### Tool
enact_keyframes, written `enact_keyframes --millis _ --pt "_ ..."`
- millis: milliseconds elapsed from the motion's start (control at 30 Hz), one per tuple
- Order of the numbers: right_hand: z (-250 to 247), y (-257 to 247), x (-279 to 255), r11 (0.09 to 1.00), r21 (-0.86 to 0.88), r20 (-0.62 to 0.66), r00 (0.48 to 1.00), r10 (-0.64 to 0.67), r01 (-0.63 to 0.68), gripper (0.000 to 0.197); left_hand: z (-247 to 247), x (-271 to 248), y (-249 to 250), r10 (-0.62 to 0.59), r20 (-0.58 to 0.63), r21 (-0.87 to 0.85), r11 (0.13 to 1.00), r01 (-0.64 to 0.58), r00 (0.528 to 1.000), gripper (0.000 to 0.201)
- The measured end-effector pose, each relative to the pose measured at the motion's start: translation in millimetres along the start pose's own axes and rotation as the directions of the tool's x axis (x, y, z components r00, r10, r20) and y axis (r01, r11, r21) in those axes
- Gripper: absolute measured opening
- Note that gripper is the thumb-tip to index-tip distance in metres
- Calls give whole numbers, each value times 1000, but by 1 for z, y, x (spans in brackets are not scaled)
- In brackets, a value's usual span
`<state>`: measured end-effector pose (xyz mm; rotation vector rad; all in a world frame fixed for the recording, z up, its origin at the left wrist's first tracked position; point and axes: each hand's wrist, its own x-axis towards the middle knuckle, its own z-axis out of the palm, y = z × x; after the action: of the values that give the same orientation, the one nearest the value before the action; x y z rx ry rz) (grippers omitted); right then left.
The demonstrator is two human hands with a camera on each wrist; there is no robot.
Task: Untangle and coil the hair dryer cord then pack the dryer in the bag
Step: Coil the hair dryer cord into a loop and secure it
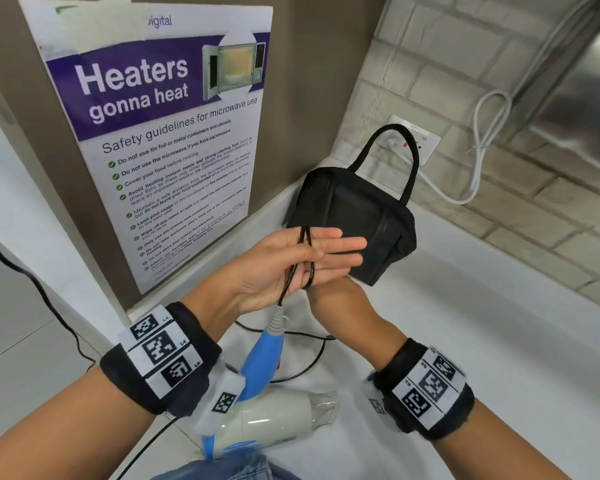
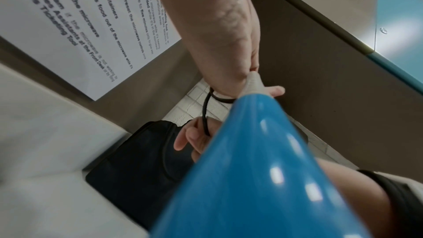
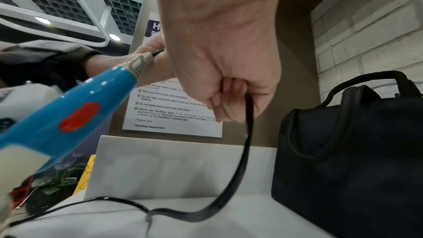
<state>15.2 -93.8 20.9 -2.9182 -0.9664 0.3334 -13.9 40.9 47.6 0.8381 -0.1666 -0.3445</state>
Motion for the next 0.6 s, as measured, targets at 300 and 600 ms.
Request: enact_keyframes --millis 300,600 --pt "5 -3 -22 994 -15 -180 977 -113 112 32 -11 2 -1 57 -75 -70 996 -63 996 40" --pt "-2 -9 -40 986 -122 -280 949 -143 113 21 -17 4 0 94 -116 21 995 -93 989 41"
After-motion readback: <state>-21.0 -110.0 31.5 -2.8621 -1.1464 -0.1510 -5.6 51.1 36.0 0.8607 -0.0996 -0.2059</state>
